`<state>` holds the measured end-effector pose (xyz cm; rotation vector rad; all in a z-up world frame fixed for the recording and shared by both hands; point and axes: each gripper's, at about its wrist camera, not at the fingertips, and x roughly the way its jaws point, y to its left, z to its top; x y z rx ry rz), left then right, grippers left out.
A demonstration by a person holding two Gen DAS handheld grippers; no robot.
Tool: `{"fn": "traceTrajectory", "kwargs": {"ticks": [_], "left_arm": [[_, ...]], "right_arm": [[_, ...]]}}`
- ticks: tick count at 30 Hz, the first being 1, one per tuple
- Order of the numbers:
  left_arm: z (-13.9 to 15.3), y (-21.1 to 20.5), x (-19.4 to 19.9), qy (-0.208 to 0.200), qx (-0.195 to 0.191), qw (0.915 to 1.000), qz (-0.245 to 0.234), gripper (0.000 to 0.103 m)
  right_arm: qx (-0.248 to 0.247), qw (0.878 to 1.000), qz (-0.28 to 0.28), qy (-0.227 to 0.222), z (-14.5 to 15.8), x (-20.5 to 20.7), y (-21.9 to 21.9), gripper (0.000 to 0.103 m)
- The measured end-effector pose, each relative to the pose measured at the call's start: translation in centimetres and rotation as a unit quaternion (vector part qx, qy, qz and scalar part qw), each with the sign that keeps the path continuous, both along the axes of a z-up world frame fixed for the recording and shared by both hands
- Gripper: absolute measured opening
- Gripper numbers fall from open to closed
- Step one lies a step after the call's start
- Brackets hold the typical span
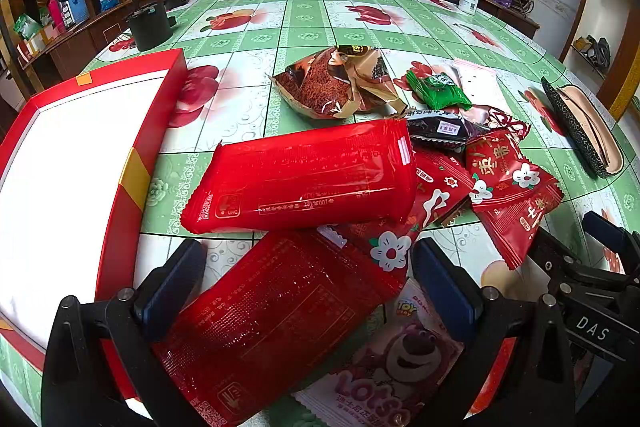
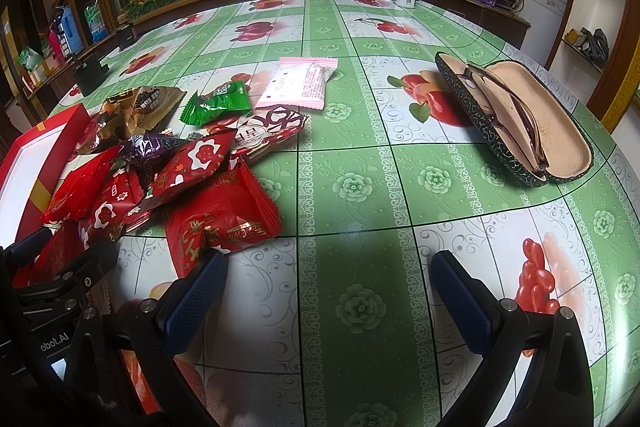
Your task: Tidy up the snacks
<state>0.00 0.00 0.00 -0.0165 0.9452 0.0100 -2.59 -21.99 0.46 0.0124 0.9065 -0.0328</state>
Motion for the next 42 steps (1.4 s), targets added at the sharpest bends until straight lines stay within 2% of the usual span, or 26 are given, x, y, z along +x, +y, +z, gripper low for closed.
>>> {"fn": "traceTrajectory", "kwargs": {"ticks": [3, 8, 12, 15, 18, 22, 24, 27, 31, 34, 36, 40, 42], "left_arm": [[0.0, -0.1, -0.3, 0.003, 0.001, 1.0000, -0.006, 0.103], [0.5, -0.4, -1.6, 0.033, -0.002, 0.9984, -0.047, 0.103], [2.0, 0.9, -5.0, 0.004, -0.004, 0.9982, -0.059, 0.103], [3.3, 2.1, -7.5, -0.025, 0.018, 0.9978, -0.059, 0.103], [4.0, 4.0, -9.5, -0.045, 0.049, 0.9969, -0.043, 0.103], [4.0, 6.2, -11.3, -0.057, 0.059, 0.9964, -0.021, 0.103], [3.5, 7.1, -11.7, -0.047, 0.056, 0.9971, -0.021, 0.103], [3.3, 8.0, -12.5, -0.042, 0.047, 0.9976, -0.028, 0.103], [3.5, 9.1, -13.6, -0.049, 0.055, 0.9968, -0.032, 0.103], [3.6, 10.7, -13.9, -0.048, 0.054, 0.9972, -0.017, 0.103], [3.9, 11.5, -14.1, -0.053, 0.054, 0.9971, -0.005, 0.103], [4.7, 12.8, -14.3, -0.066, 0.049, 0.9966, 0.012, 0.103], [5.2, 13.0, -14.2, -0.074, 0.053, 0.9957, 0.013, 0.103]], "right_arm": [[0.000, 1.000, -0.001, 0.001, 0.0, -0.1, 0.0, 0.103], [0.000, 1.000, 0.009, 0.003, 0.0, -0.8, 0.1, 0.103], [0.000, 0.999, 0.032, 0.007, -0.1, -2.1, -0.4, 0.103], [0.001, 0.999, 0.041, 0.019, 0.1, -2.5, -0.5, 0.103], [0.001, 0.999, 0.038, 0.023, 0.1, -2.5, -0.6, 0.103], [0.005, 0.999, 0.040, 0.028, 0.3, -2.8, -0.1, 0.103], [0.019, 0.998, 0.054, 0.026, 0.5, -3.2, 0.2, 0.103], [0.081, 0.993, 0.084, 0.005, 1.1, -4.8, 0.8, 0.102], [0.106, 0.984, 0.144, -0.004, 2.5, -6.8, 4.0, 0.102], [0.099, 0.979, 0.178, 0.012, 3.0, -7.1, 7.2, 0.102], [0.090, 0.979, 0.178, 0.034, 2.6, -6.8, 8.8, 0.102], [0.087, 0.983, 0.144, 0.071, 1.3, -6.0, 10.7, 0.099], [0.067, 0.986, 0.132, 0.073, 0.8, -5.8, 11.5, 0.098]]}}
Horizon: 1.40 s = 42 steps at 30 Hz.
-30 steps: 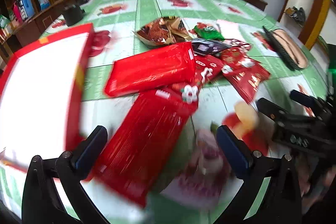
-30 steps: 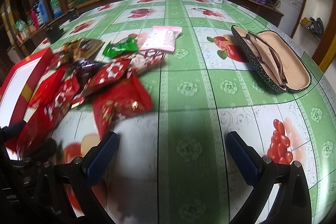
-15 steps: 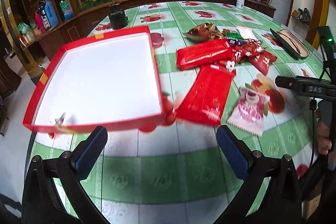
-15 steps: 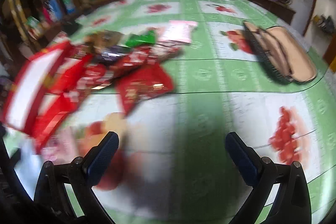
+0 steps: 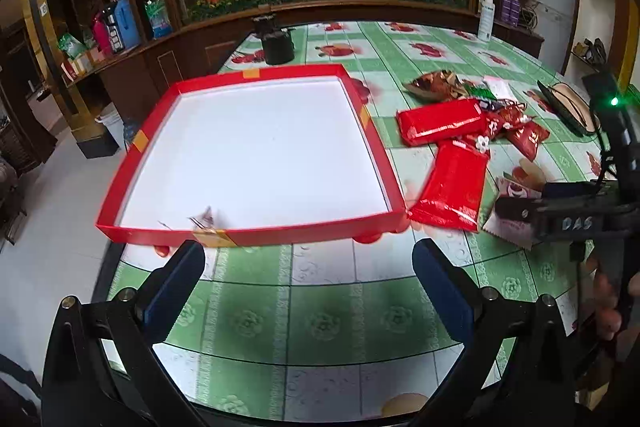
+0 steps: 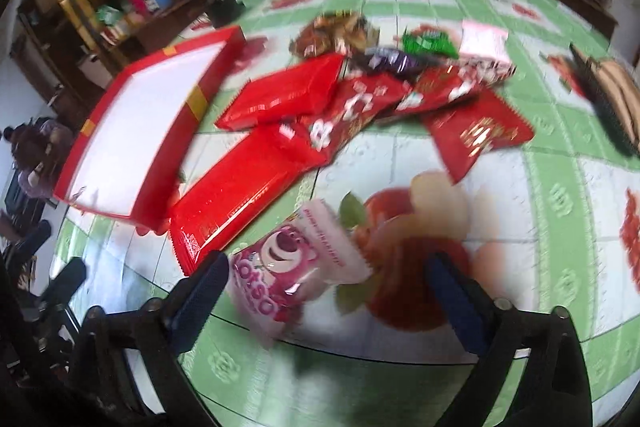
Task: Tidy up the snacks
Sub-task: 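Grasp the pink Lotso packet with the right tool while the left tool grasps a long red packet, then lift and carry both held packets over the red-rimmed white tray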
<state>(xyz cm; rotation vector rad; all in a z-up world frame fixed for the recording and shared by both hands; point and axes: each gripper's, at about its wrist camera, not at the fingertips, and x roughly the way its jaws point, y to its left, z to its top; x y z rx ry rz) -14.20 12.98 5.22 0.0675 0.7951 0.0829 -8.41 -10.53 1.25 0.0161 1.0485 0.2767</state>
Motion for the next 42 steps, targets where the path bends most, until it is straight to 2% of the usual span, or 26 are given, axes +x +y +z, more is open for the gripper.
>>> {"fn": "traceTrajectory", "kwargs": {"ticks": [3, 6, 7, 10, 15, 20, 24, 29, 35, 37, 41, 42], "left_arm": [[0.7, -0.3, 0.5, -0.007, 0.010, 0.9999, -0.006, 0.103], [1.3, -1.3, 1.3, -0.009, 0.016, 0.9995, -0.024, 0.103], [1.3, -1.8, 1.7, -0.007, 0.019, 0.9993, -0.032, 0.103], [1.2, -3.7, 2.7, 0.004, 0.028, 0.9980, -0.057, 0.103], [0.2, -7.8, 4.7, 0.034, 0.038, 0.9917, -0.118, 0.103], [-1.3, -11.2, 7.5, 0.068, 0.041, 0.9827, -0.167, 0.103], [-3.0, -12.6, 9.8, 0.111, 0.033, 0.9749, -0.191, 0.103], [-4.6, -13.1, 11.0, 0.142, 0.045, 0.9710, -0.187, 0.103], [-4.9, -11.6, 12.1, 0.161, -0.015, 0.9715, -0.174, 0.103], [-5.0, -11.8, 11.8, 0.159, -0.014, 0.9712, -0.177, 0.103], [-4.7, -11.9, 11.2, 0.148, -0.025, 0.9702, -0.191, 0.083], [-4.6, -12.0, 11.0, 0.145, -0.023, 0.9700, -0.194, 0.081]], "right_arm": [[-0.025, 1.000, -0.002, -0.005, -0.2, -0.1, 1.1, 0.093], [-0.065, 0.997, 0.004, -0.028, -0.4, -0.8, 1.3, 0.082], [-0.074, 0.996, 0.008, -0.040, -0.3, -0.9, 1.2, 0.075], [-0.068, 0.997, 0.000, -0.043, -0.1, -0.7, -0.5, 0.065], [-0.066, 0.997, -0.031, -0.040, 0.0, 0.2, -5.1, 0.064], [-0.066, 0.993, -0.086, -0.039, 0.1, 0.9, -10.8, 0.065], [-0.063, 0.993, -0.095, -0.041, 0.0, 1.0, -12.4, 0.069], [-0.067, 0.992, -0.093, -0.047, -0.1, 0.9, -12.0, 0.073], [-0.066, 0.992, -0.091, -0.050, -0.1, 1.1, -11.9, 0.076], [-0.066, 0.992, -0.092, -0.050, -0.2, 1.2, -11.9, 0.077], [-0.066, 0.992, -0.093, -0.051, -0.2, 1.1, -11.9, 0.076], [-0.067, 0.992, -0.094, -0.051, -0.2, 1.1, -11.8, 0.076]]}}
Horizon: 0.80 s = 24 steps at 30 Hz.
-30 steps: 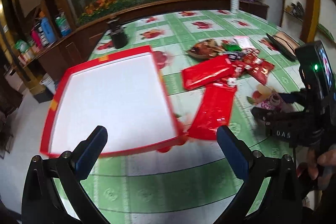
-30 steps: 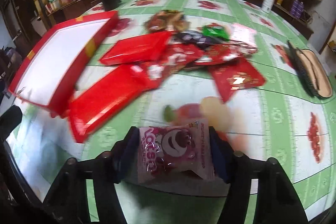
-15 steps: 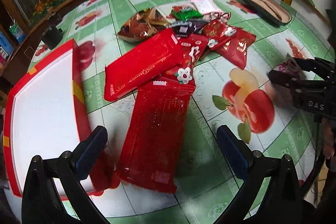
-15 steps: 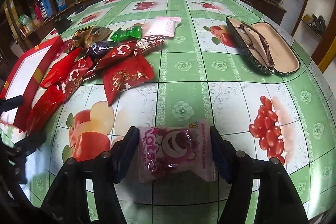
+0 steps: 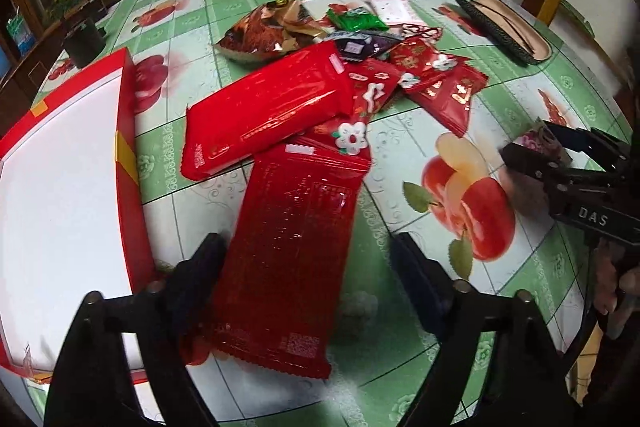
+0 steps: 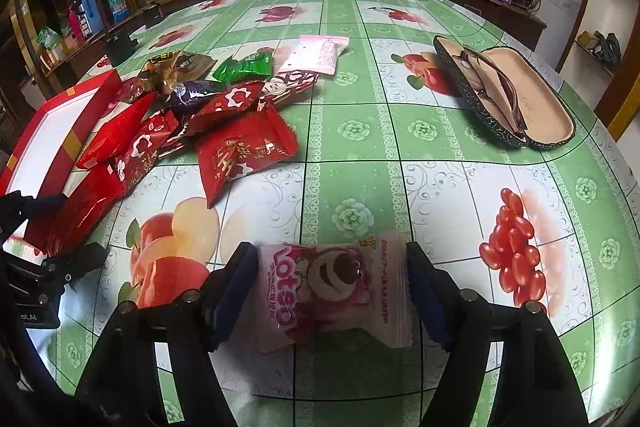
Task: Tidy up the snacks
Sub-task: 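Lift and carry both held packets over the red-rimmed white tray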
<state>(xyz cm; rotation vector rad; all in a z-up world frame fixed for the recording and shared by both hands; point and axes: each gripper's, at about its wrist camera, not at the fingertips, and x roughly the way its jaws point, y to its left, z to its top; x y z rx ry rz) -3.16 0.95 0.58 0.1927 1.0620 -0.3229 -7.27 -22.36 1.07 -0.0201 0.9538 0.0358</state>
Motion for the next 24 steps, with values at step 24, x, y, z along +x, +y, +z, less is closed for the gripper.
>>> {"fn": "traceTrajectory", "kwargs": {"ticks": [24], "left_arm": [[3.4, 3.3, -7.5, -0.062, -0.086, 0.9941, 0.022, 0.049]], "right_arm": [[0.028, 0.997, 0.070, 0.016, 0.5, -1.8, 5.3, 0.050]]}}
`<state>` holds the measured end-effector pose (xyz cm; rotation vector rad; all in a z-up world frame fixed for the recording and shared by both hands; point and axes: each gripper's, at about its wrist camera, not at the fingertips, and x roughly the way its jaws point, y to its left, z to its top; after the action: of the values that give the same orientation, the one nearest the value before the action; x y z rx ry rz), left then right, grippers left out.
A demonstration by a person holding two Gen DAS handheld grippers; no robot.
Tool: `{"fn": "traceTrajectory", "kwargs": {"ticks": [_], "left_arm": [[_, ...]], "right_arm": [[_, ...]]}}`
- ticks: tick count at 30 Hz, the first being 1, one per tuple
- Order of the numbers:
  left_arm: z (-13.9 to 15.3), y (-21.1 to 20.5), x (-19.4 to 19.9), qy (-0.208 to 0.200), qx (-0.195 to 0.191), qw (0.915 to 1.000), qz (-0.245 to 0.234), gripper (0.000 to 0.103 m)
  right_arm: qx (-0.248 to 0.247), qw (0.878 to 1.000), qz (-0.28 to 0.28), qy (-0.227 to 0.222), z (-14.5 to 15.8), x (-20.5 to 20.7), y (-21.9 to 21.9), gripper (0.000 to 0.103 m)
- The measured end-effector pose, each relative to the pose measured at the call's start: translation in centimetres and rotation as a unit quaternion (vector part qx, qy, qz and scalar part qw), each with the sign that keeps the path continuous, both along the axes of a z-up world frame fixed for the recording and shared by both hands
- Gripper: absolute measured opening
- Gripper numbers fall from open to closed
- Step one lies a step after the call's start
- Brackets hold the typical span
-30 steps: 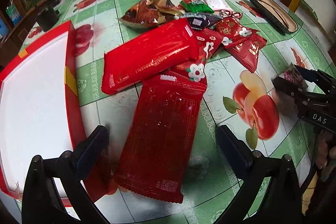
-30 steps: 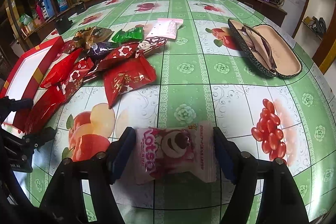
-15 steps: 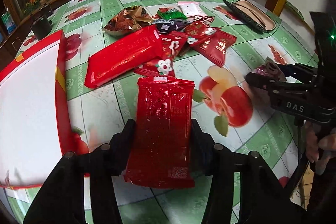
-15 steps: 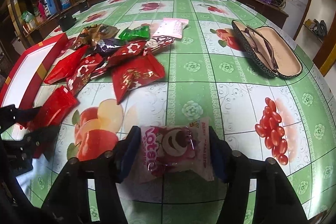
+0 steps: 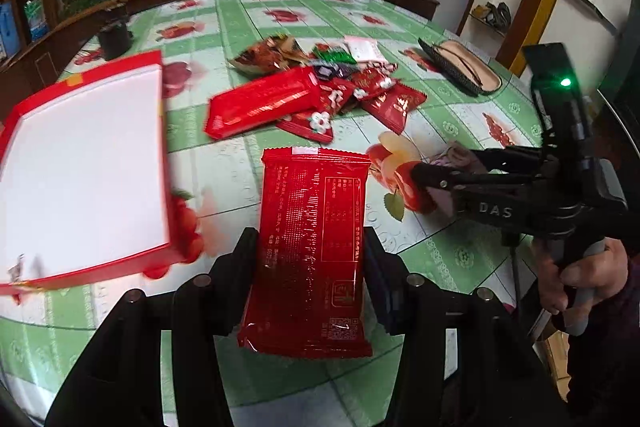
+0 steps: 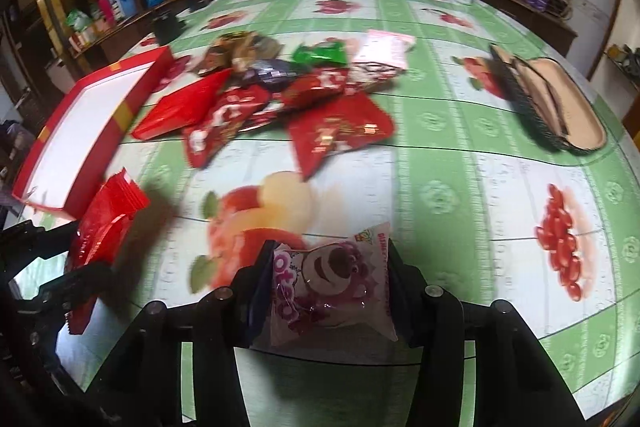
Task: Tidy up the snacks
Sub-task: 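Lift and carry both held packets over the red-rimmed white tray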
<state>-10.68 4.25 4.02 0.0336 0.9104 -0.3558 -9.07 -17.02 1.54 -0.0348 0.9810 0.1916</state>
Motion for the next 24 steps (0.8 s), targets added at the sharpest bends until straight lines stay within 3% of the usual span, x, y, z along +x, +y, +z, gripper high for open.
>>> {"fn": "traceTrajectory", "kwargs": {"ticks": [7, 11, 19, 24], "left_arm": [[2.1, 6.3, -0.8, -0.034, 0.004, 0.9966, 0.075, 0.049], [2.6, 10.0, 0.5, -0.045, 0.027, 0.9908, 0.125, 0.049], [0.4, 15.8, 5.4, -0.017, 0.052, 0.9763, 0.209, 0.049], [-0.9, 17.6, 5.9, -0.005, 0.068, 0.9672, 0.245, 0.049]], "right_arm": [[0.082, 0.992, 0.087, 0.032, 0.5, 1.1, 6.2, 0.049], [0.113, 0.985, 0.131, 0.017, 1.5, 2.0, 10.7, 0.049], [0.133, 0.972, 0.190, -0.026, 3.1, 4.3, 20.1, 0.049], [0.140, 0.969, 0.202, -0.030, 2.5, 5.3, 22.5, 0.059]]}}
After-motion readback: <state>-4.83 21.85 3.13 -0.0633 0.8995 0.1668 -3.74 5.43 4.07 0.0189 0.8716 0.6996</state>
